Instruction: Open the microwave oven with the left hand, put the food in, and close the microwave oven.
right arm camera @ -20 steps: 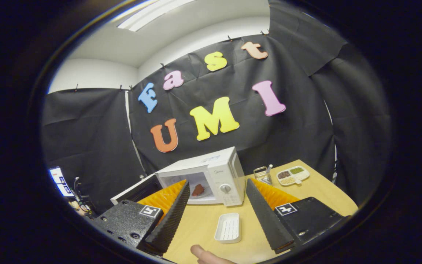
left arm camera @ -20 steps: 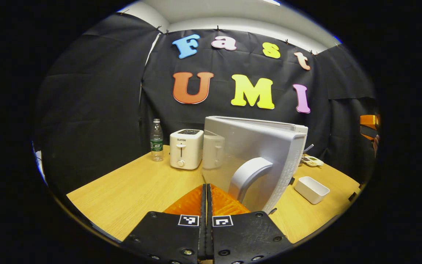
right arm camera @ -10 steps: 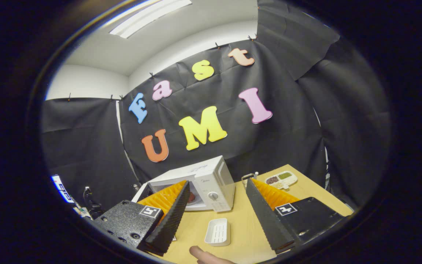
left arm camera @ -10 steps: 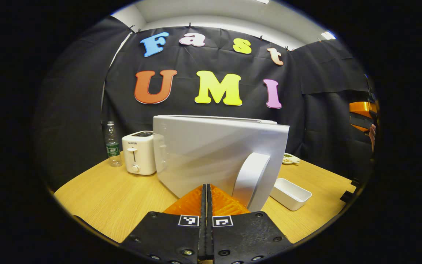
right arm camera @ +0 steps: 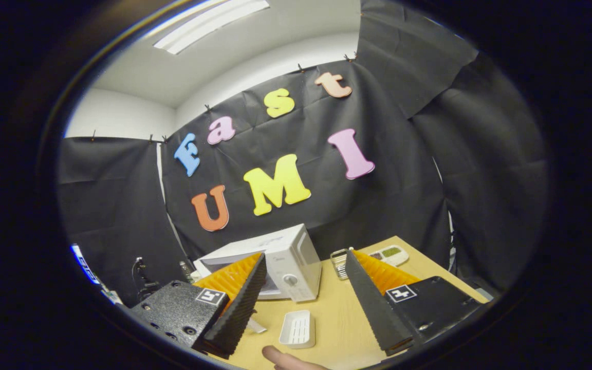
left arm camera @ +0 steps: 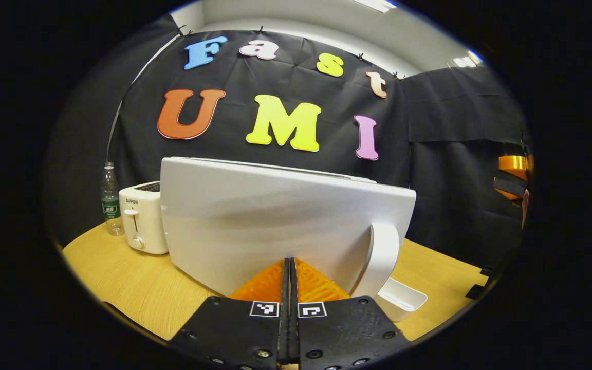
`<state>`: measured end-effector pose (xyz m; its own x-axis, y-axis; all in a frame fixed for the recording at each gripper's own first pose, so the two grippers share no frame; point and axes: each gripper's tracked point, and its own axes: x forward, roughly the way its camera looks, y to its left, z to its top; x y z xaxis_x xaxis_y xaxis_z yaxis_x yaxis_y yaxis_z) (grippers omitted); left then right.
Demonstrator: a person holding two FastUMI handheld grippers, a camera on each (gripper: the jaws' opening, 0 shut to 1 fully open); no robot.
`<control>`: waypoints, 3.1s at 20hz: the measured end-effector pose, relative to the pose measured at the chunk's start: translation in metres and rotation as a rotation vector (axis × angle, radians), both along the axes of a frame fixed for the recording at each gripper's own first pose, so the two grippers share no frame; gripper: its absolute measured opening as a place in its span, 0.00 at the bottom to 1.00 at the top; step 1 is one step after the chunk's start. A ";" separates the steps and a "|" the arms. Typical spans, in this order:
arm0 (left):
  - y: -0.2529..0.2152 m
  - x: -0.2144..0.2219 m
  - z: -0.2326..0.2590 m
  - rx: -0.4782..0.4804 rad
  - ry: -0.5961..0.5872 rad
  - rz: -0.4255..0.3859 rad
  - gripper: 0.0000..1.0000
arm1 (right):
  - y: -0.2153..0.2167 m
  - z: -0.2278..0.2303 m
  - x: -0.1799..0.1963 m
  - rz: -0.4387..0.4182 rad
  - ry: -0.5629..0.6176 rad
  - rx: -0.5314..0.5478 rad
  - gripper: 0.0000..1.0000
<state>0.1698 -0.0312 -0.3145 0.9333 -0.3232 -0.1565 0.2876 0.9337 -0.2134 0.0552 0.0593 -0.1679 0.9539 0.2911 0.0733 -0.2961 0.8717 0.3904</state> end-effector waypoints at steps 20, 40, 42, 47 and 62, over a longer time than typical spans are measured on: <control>-0.087 0.111 0.010 0.050 0.001 -0.031 0.00 | -0.014 0.019 0.010 -0.024 -0.051 -0.104 0.98; -0.071 0.064 0.015 0.181 0.090 0.059 0.01 | -0.030 0.041 -0.043 -0.136 -0.074 -0.109 0.98; -0.056 0.045 0.034 0.187 0.075 0.103 0.29 | -0.022 0.038 -0.047 -0.131 -0.054 -0.132 0.98; -0.032 -0.007 0.088 0.184 0.051 0.185 0.94 | -0.016 0.043 -0.058 -0.137 -0.045 -0.162 0.98; 0.016 -0.156 0.247 0.104 -0.114 0.358 0.94 | -0.059 0.106 -0.092 -0.280 -0.122 -0.289 0.98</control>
<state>0.0142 -0.0151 -0.0679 0.9974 0.0382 -0.0605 -0.0441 0.9942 -0.0979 -0.0372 0.0004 -0.0620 0.9884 0.0467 0.1443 -0.0608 0.9936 0.0950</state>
